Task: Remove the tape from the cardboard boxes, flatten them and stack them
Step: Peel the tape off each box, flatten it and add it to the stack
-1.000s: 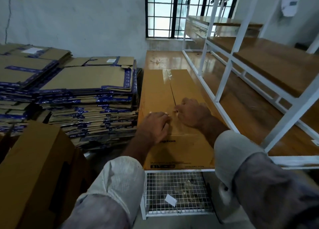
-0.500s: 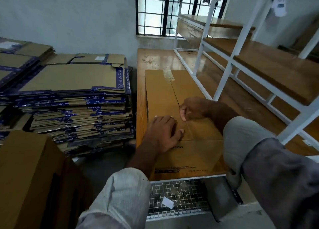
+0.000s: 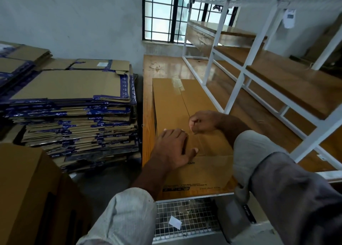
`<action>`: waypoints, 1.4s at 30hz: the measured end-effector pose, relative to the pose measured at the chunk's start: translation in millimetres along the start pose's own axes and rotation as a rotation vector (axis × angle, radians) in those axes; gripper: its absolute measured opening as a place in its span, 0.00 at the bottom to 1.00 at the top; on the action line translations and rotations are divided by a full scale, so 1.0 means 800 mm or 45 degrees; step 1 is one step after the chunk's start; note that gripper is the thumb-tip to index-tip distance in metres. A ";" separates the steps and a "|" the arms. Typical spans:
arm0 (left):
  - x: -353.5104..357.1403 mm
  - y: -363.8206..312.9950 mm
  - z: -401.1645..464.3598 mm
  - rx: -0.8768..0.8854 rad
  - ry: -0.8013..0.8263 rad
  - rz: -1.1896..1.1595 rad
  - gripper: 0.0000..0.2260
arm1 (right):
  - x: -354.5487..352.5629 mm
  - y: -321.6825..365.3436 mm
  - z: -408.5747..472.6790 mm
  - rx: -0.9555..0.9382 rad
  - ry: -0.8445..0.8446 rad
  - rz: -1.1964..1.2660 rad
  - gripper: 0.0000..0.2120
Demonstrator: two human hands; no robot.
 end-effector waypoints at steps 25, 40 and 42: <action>-0.033 -0.029 0.021 -0.268 0.283 -0.105 0.47 | 0.001 -0.010 -0.006 -0.084 -0.058 -0.081 0.07; 0.002 -0.062 -0.005 -0.087 -0.143 0.123 0.24 | 0.094 0.076 -0.230 -0.141 -1.055 -0.332 0.15; 0.009 -0.064 -0.008 0.007 -0.148 0.222 0.22 | 0.126 0.091 -0.244 -0.108 -1.131 -0.365 0.17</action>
Point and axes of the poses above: each hand's wrist, its own z-axis towards the middle knuckle, its own x-axis out of the palm, y = z × x, the point moved 2 cm from there along z, towards the middle knuckle, and after that the axes turned 1 degree about -z, right-handed, at the moved point
